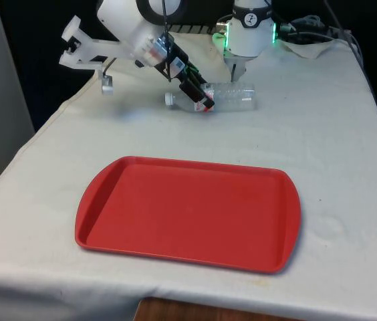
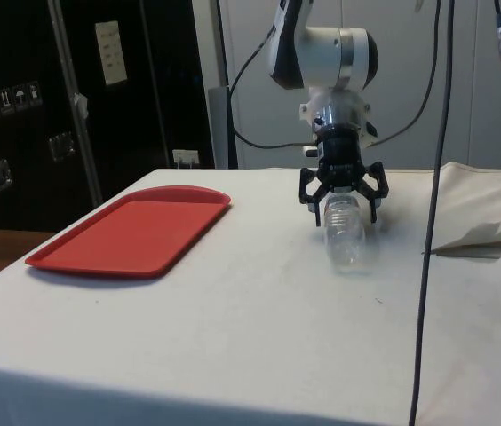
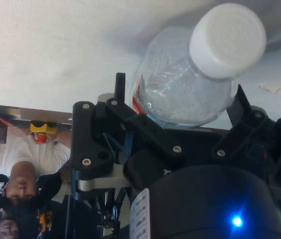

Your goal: Place the bottle upright on the tray.

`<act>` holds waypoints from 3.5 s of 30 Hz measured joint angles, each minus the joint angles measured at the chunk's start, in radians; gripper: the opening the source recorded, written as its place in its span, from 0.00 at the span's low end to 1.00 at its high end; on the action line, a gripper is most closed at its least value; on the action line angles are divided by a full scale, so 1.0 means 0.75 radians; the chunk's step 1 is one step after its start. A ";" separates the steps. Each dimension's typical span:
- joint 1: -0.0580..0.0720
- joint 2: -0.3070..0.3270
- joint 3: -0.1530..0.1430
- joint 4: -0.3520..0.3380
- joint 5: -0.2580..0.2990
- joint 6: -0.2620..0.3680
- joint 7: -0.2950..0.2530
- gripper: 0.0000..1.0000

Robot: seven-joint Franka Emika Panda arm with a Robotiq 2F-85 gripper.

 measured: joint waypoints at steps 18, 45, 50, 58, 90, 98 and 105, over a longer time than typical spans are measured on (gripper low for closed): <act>0.000 0.005 -0.001 0.009 0.000 -0.012 0.000 0.46; 0.011 -0.004 -0.009 0.096 -0.001 -0.065 0.079 0.33; 0.012 -0.036 -0.013 0.109 -0.009 -0.083 0.115 0.33; 0.012 -0.097 -0.016 0.112 -0.043 -0.097 0.167 0.33; 0.013 -0.233 -0.024 0.139 -0.105 -0.149 0.273 0.33; 0.013 -0.301 -0.029 0.147 -0.145 -0.184 0.320 0.33; 0.012 -0.348 -0.033 0.160 -0.165 -0.216 0.353 0.33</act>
